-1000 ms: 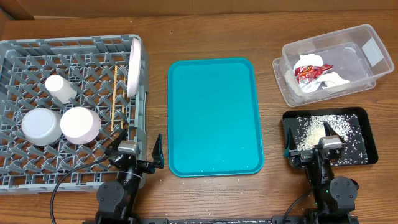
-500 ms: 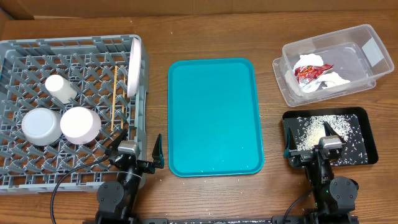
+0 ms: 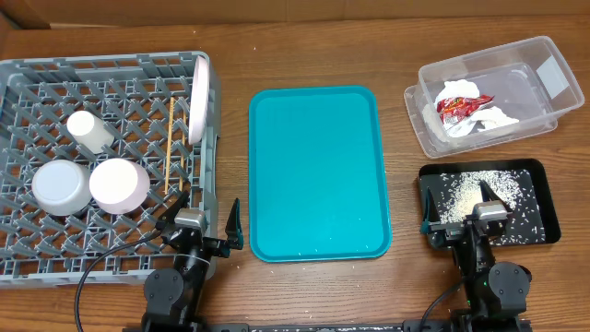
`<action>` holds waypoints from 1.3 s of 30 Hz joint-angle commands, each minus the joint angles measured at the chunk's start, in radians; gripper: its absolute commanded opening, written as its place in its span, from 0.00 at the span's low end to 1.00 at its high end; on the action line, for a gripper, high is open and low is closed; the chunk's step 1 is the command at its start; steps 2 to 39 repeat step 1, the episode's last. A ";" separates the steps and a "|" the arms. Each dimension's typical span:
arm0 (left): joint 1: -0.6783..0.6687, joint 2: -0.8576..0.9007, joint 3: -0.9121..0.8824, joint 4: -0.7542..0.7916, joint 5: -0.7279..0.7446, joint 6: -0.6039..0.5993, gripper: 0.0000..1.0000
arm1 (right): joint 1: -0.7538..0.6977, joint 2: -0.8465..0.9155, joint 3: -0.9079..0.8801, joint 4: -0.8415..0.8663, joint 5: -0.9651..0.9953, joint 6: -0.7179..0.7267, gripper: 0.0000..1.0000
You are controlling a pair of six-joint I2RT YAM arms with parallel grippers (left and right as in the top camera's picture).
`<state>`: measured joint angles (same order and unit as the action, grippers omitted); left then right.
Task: Sort waste into correct bins and load items into the dishwasher
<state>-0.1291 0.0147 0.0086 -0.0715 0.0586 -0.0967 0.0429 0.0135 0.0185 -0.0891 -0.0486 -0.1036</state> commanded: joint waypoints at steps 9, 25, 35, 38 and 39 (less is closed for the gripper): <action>0.005 -0.011 -0.004 -0.003 -0.008 0.015 1.00 | 0.008 -0.011 -0.011 0.008 -0.006 0.010 1.00; 0.005 -0.011 -0.004 -0.003 -0.008 0.015 1.00 | 0.008 -0.011 -0.011 0.008 -0.006 0.010 1.00; 0.005 -0.011 -0.004 -0.003 -0.008 0.015 1.00 | 0.008 -0.011 -0.011 0.008 -0.006 0.010 1.00; 0.005 -0.011 -0.004 -0.003 -0.008 0.015 1.00 | 0.008 -0.011 -0.011 0.008 -0.006 0.010 1.00; 0.005 -0.011 -0.004 -0.003 -0.008 0.015 1.00 | 0.008 -0.011 -0.011 0.008 -0.006 0.010 1.00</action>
